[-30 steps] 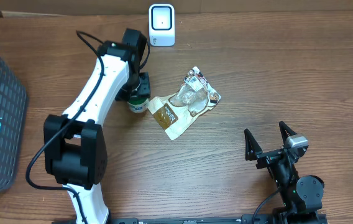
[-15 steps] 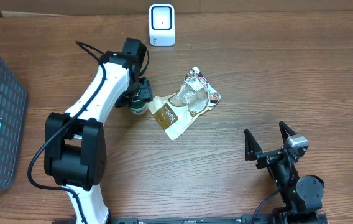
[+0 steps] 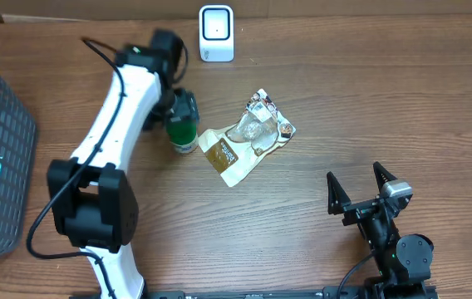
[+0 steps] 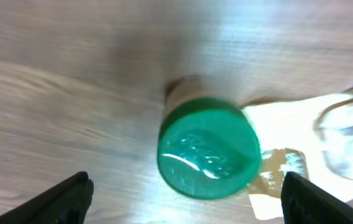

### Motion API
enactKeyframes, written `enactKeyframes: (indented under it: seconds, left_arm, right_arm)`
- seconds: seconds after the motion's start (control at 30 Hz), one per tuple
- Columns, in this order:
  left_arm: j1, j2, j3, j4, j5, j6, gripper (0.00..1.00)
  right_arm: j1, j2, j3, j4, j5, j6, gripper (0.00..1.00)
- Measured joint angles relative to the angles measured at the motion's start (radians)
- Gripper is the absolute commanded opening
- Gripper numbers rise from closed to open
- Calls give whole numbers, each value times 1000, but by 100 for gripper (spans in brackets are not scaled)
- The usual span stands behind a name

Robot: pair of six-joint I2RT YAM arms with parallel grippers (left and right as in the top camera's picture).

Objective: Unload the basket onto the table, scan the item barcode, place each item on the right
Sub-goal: 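Carry the jar to the scanner and set it down, then move the left gripper back over the basket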

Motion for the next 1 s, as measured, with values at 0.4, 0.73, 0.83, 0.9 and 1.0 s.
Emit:
enactKeyframes:
  seconds: [0.4, 0.73, 0.83, 0.9, 1.0]
  left_arm:
    - [78, 0, 623, -367, 0, 59, 88]
    - [397, -117, 797, -380, 12, 82, 87]
    - [526, -150, 800, -380, 12, 81, 86]
    - [627, -160, 803, -380, 11, 80, 86]
    - [770, -160, 796, -379, 13, 69, 87]
  right_arm:
    - [0, 0, 0, 0, 0, 0, 100]
    - [0, 0, 0, 0, 0, 0, 100]
    - [0, 0, 0, 0, 0, 0, 100]
    - [0, 0, 0, 1, 0, 0, 100]
    - [0, 0, 0, 0, 0, 0, 100]
